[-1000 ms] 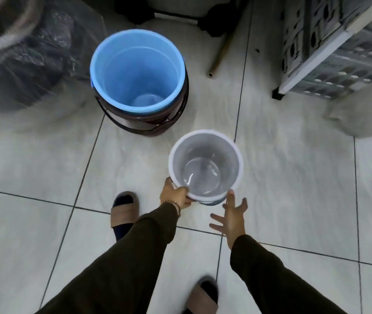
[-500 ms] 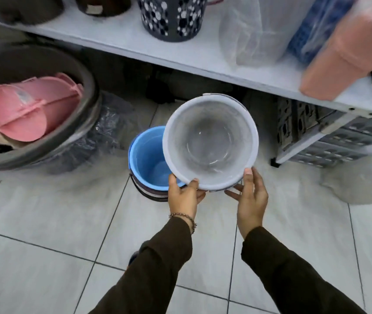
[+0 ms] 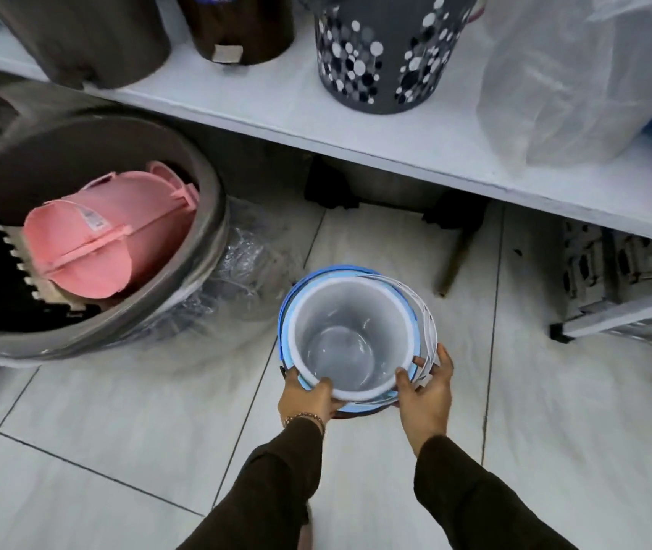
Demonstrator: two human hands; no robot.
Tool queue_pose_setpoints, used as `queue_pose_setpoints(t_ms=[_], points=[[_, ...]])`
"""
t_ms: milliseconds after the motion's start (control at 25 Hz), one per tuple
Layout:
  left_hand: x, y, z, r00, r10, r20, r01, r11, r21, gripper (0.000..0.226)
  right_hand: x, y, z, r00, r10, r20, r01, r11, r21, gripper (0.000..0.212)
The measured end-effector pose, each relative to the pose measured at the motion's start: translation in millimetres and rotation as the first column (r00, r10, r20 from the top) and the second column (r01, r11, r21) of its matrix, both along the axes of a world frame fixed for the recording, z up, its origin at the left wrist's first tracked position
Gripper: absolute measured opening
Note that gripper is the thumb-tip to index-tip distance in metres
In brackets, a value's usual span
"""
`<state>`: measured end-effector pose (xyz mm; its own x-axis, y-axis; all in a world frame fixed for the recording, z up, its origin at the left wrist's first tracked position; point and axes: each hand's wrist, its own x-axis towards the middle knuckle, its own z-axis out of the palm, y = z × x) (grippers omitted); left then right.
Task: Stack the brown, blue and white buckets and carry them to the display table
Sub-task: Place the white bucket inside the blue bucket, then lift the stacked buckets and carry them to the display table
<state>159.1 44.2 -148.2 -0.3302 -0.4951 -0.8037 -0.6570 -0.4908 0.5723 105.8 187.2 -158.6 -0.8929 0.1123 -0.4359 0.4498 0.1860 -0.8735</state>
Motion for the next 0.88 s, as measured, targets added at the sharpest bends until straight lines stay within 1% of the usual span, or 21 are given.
queue_pose_setpoints(t_ms=[40,80,120,160,200,240,280,320,360,440,480,560,640,720,800,880], points=[[-4.4,-4.2,-8.5,0.99,-0.106,0.094,0.115,0.988,-0.102,0.055,-4.0,-0.4,-9.0,1.0,0.004,0.029,-0.005,1.0,0.024,0.076],[-8.2,-7.6,-16.6,0.959,-0.193,0.208,0.235,0.95,-0.204,0.061,-6.8,0.2,-17.6,0.998,0.009,0.057,-0.012,0.998,0.056,0.078],[-11.4,-10.6,-23.8,0.923,-0.229,0.308,0.319,0.905,-0.282,0.071,-9.0,1.5,-24.9,0.996,0.015,0.091,-0.024,0.995,0.098,0.08],[-13.6,-13.7,-32.2,0.898,-0.227,0.376,0.357,0.876,-0.323,0.083,-10.5,3.2,-31.7,0.991,0.023,0.133,-0.041,0.989,0.142,0.084],[-13.0,-17.3,-36.9,0.895,-0.201,0.399,0.346,0.876,-0.337,0.095,-10.8,4.2,-34.6,0.983,0.032,0.181,-0.064,0.983,0.173,0.086],[-13.7,-22.7,-44.9,0.906,-0.185,0.381,0.317,0.892,-0.321,0.104,-13.1,4.4,-39.6,0.972,0.035,0.234,-0.081,0.979,0.189,0.086],[-15.5,-28.4,-55.1,0.929,-0.179,0.325,0.275,0.92,-0.28,0.108,-16.3,4.2,-46.0,0.958,0.033,0.284,-0.09,0.977,0.191,0.083],[-16.9,-34.1,-63.6,0.95,-0.181,0.255,0.24,0.944,-0.227,0.104,-19.3,3.8,-51.3,0.947,0.036,0.319,-0.099,0.978,0.184,0.078],[-17.3,-40.5,-70.6,0.956,-0.202,0.213,0.241,0.954,-0.18,0.093,-22.0,3.5,-55.9,0.939,0.041,0.341,-0.101,0.982,0.16,0.075],[-18.1,-52.9,-81.0,0.932,-0.283,0.228,0.321,0.935,-0.152,0.068,-27.6,2.4,-63.2,0.918,0.027,0.394,-0.056,0.997,0.061,0.077],[-17.7,-57.9,-84.7,0.921,-0.311,0.236,0.35,0.925,-0.148,0.059,-29.8,1.9,-64.3,0.901,0.023,0.434,-0.034,0.999,0.017,0.077],[-15.6,-65.5,-89.2,0.91,-0.353,0.217,0.387,0.912,-0.139,0.051,-33.7,3.1,-66.5,0.878,0.035,0.478,-0.04,0.999,0.0,0.064],[-13.9,-69.6,-90.6,0.908,-0.373,0.194,0.402,0.905,-0.142,0.048,-33.3,7.4,-68.8,0.882,0.042,0.469,-0.06,0.998,0.024,0.05],[-7.4,-72.1,-85.3,0.919,-0.353,0.175,0.38,0.912,-0.156,0.046,-25.4,10.0,-66.7,0.901,0.024,0.434,-0.044,0.998,0.036,0.043],[1.6,-72.9,-71.2,0.928,-0.34,0.152,0.365,0.912,-0.186,0.047,-14.2,12.7,-57.6,0.927,0.032,0.375,-0.053,0.998,0.044,0.041],[6.8,-74.4,-55.3,0.931,-0.346,0.112,0.363,0.91,-0.203,0.054,-7.2,14.3,-43.6,0.951,0.061,0.303,-0.089,0.993,0.079,0.042]])
